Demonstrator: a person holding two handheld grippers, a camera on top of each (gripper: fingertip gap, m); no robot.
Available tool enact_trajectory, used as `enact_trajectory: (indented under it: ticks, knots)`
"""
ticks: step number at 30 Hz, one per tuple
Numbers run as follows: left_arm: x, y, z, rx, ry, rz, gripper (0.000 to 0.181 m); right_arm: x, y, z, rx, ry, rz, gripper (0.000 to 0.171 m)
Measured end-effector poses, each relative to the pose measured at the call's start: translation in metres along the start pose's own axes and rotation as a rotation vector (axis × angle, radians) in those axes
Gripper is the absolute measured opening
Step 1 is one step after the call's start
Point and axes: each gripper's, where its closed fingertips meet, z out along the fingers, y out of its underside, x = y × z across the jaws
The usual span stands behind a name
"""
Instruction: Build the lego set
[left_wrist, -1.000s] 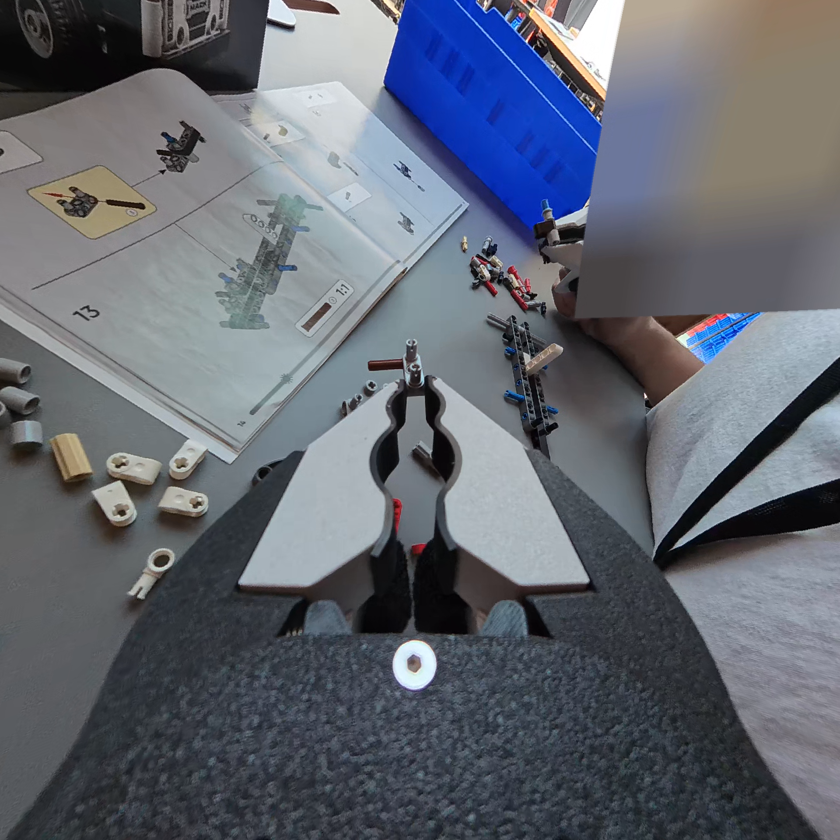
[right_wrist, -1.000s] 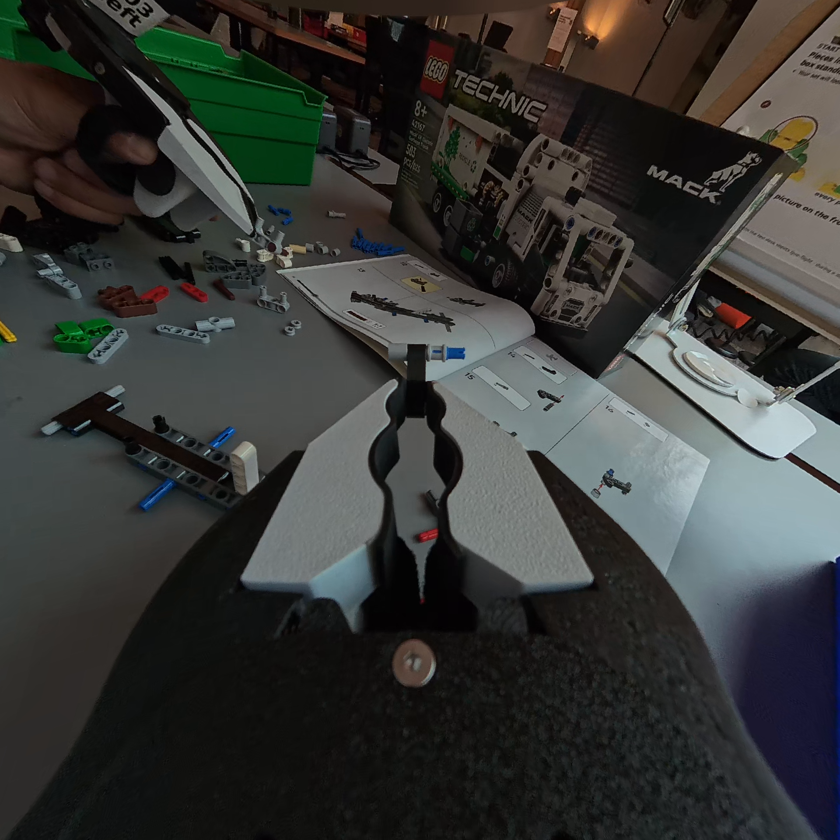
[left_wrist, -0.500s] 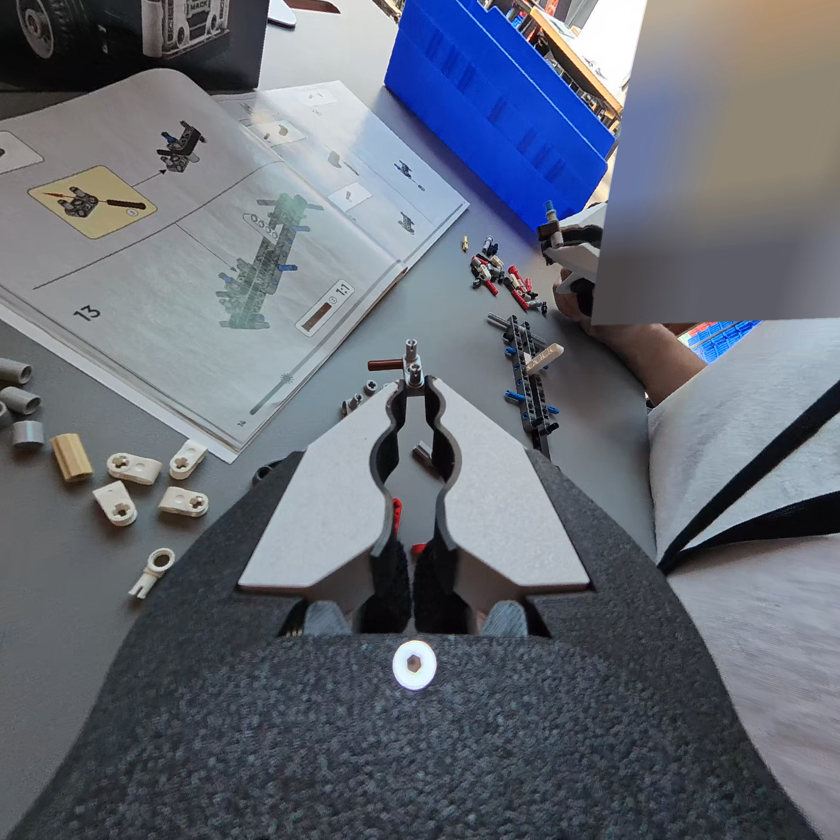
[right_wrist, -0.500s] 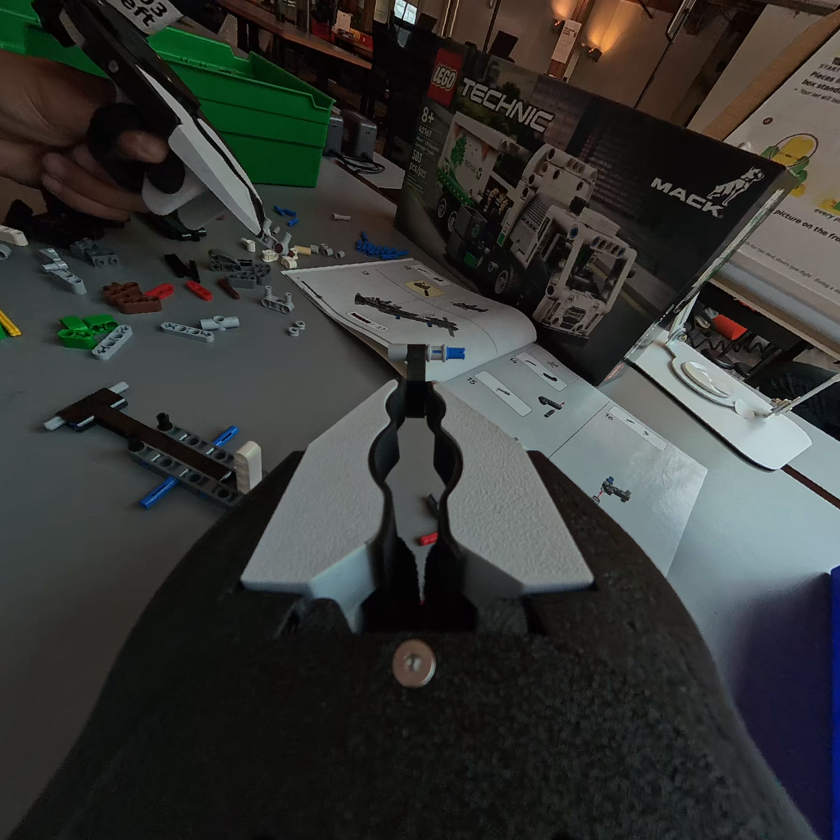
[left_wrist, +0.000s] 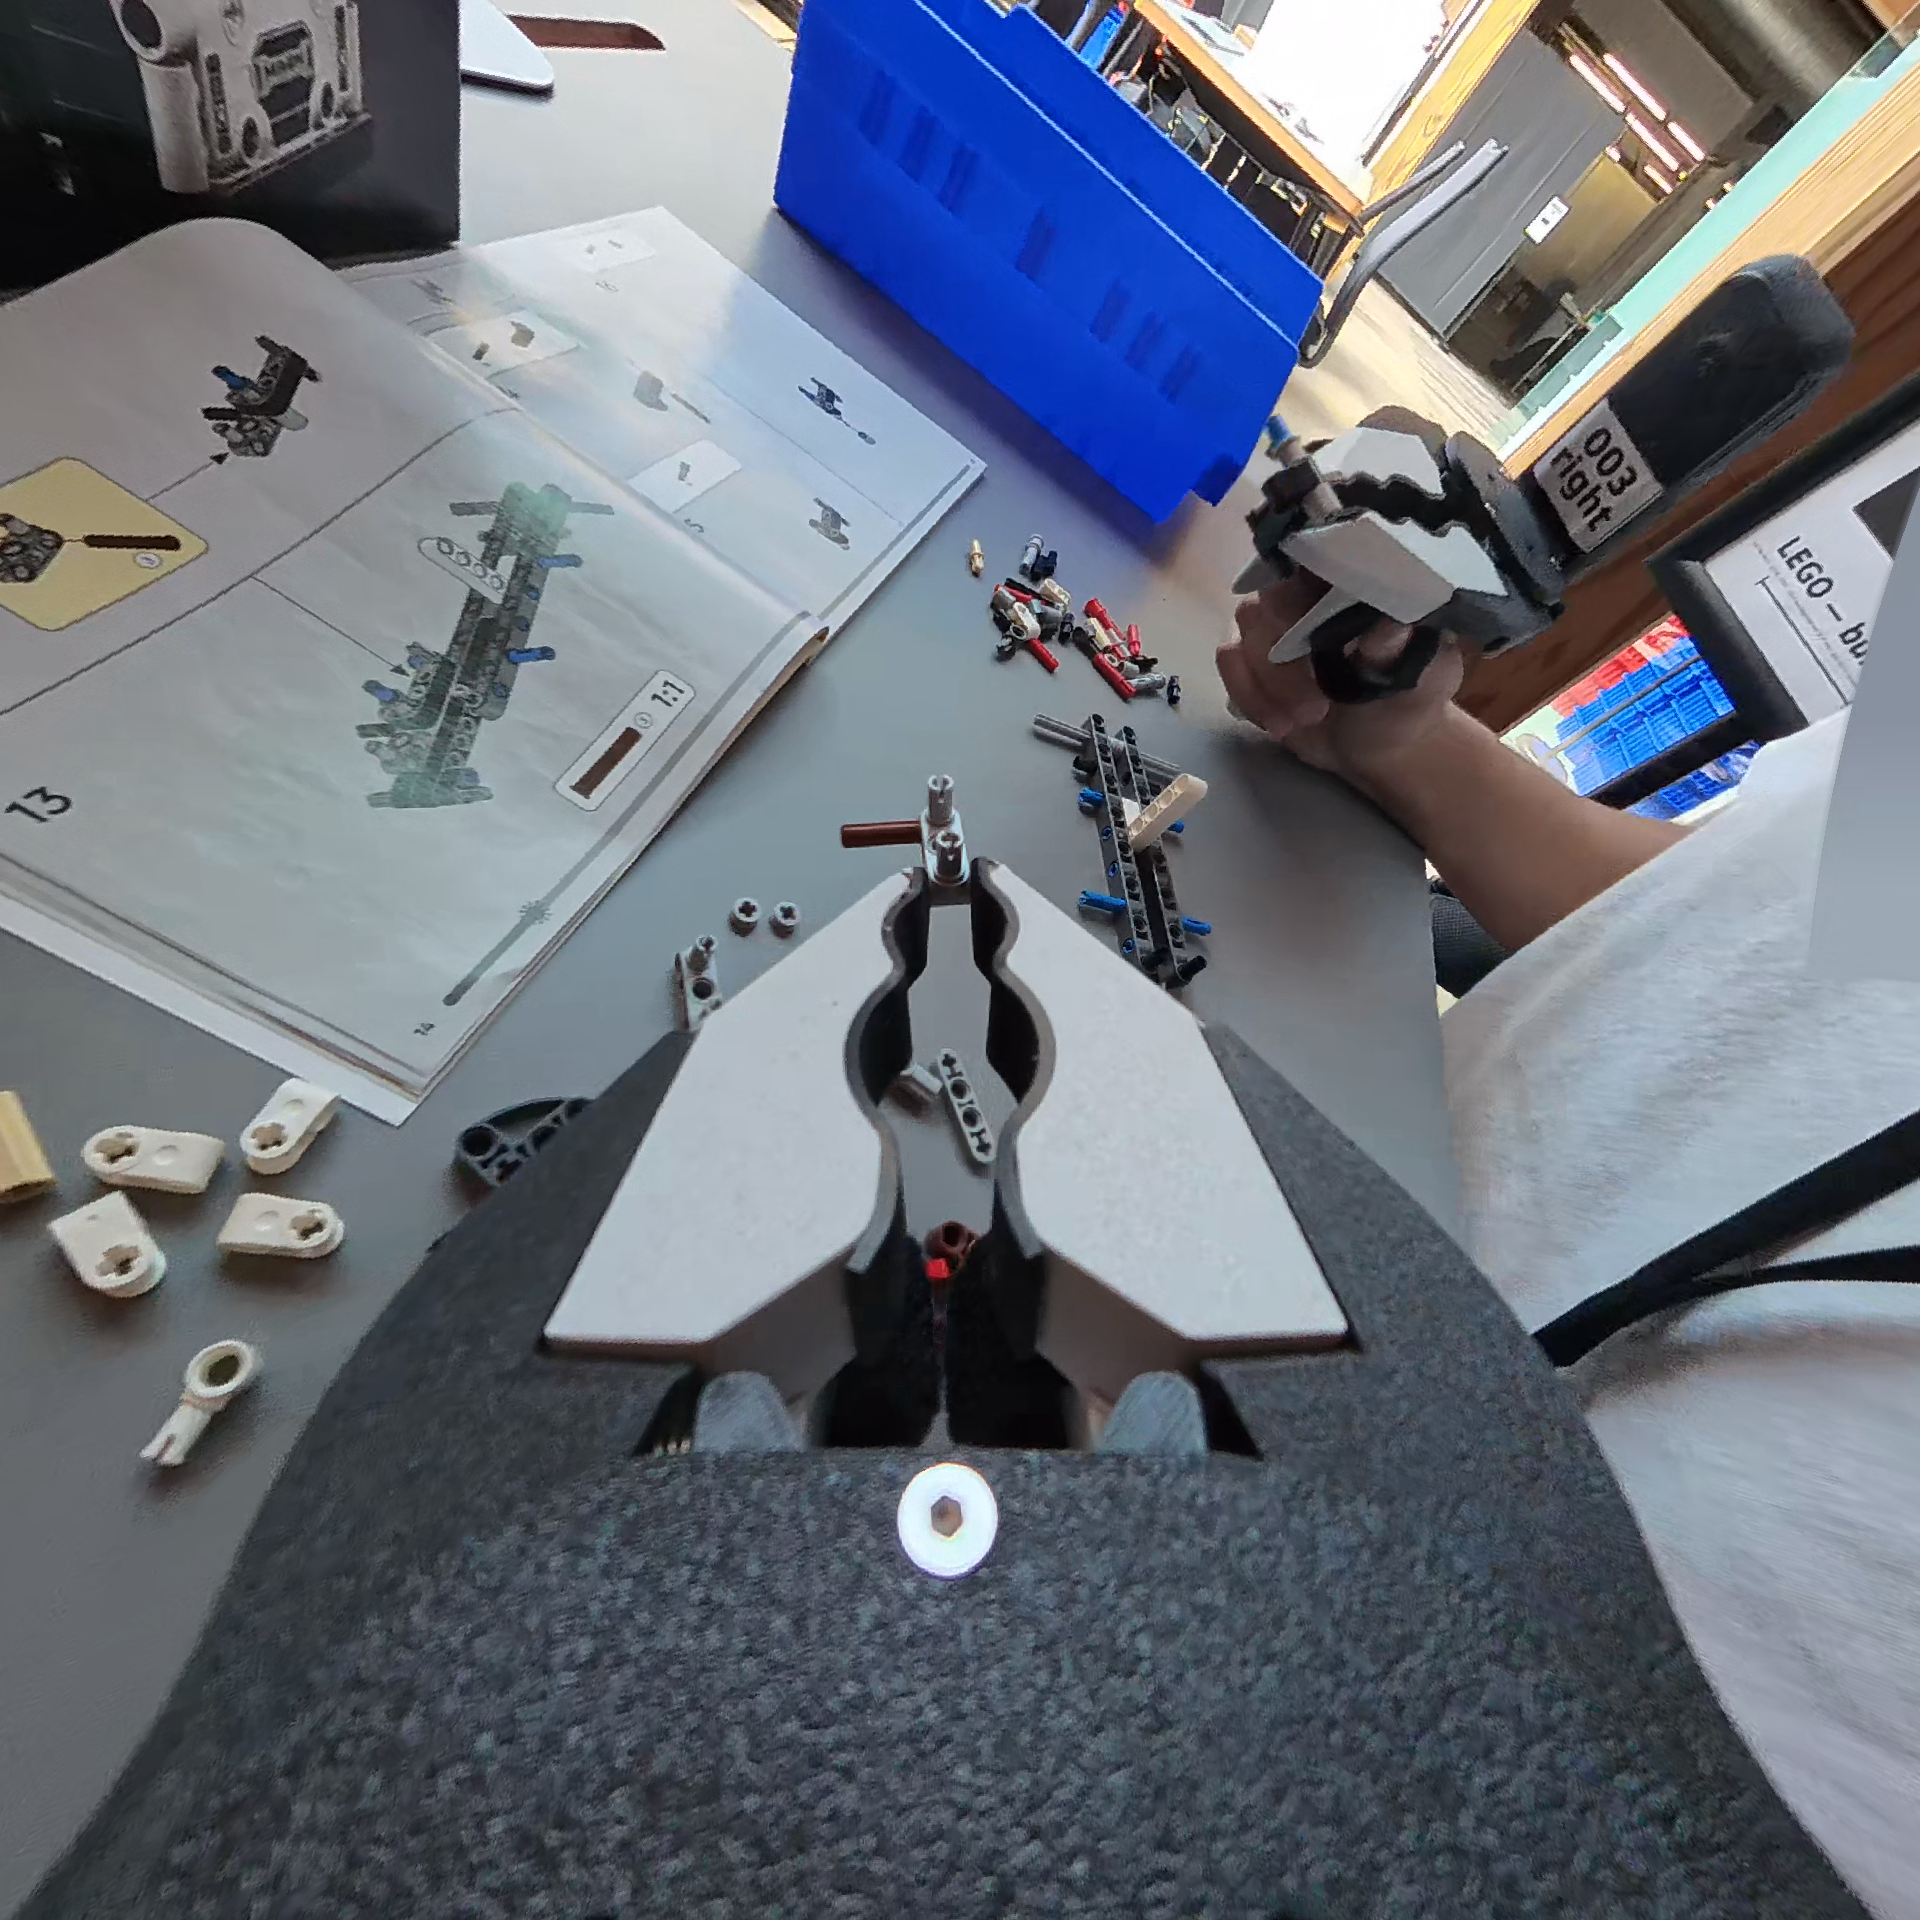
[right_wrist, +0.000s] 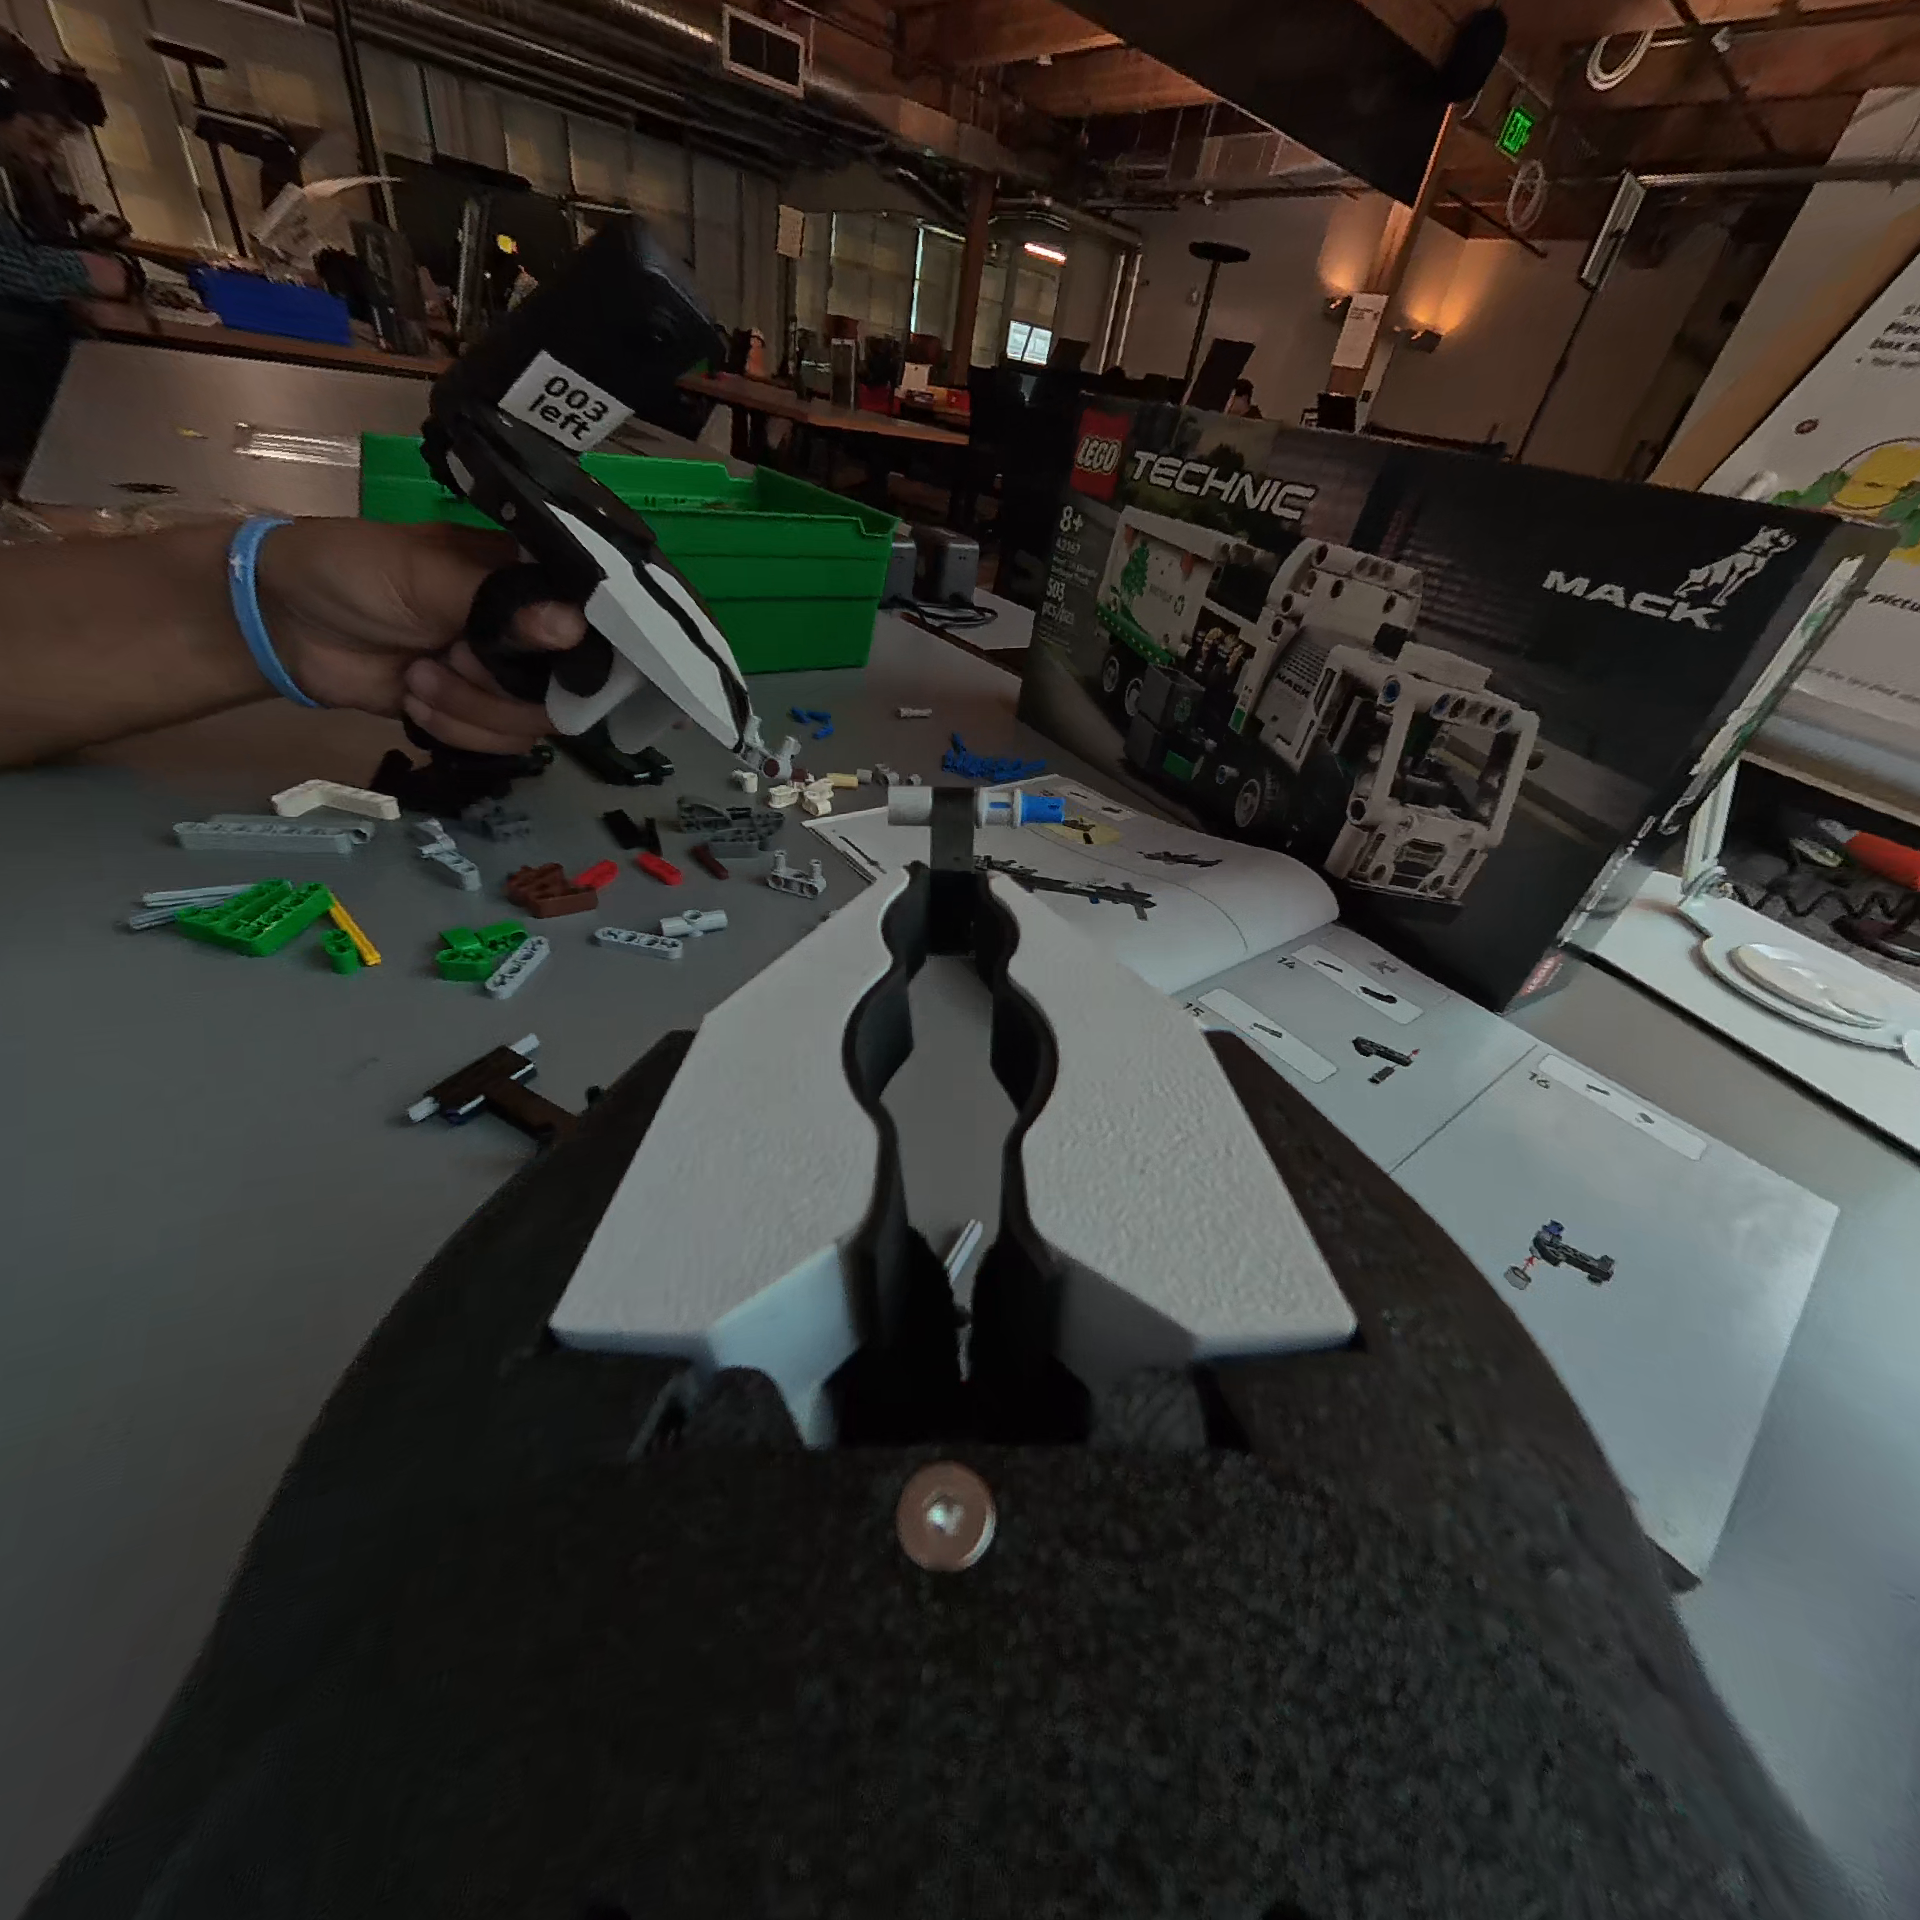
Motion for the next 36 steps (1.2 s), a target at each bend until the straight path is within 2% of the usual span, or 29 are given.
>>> enact_trajectory:
  ticks: [7,11,24,31,36]
  knots:
    - [0.014,0.007,0.013,-0.015,0.070,0.001,0.006,-0.019,-0.005,0.000,-0.014,0.033,-0.219,0.004]
    - [0.022,0.005,0.014,-0.010,0.078,0.046,0.006,-0.026,0.011,-0.002,-0.085,0.037,-0.280,0.004]
    - [0.019,-0.003,0.006,0.019,0.043,0.074,0.006,-0.025,0.015,-0.001,-0.110,0.052,-0.308,0.004]
    - [0.026,0.000,0.010,0.004,0.050,0.098,0.006,-0.018,0.040,0.006,-0.268,0.111,-0.389,0.004]
    - [0.029,-0.001,0.010,0.008,0.056,0.101,0.006,-0.013,0.051,0.008,-0.352,0.175,-0.525,0.004]
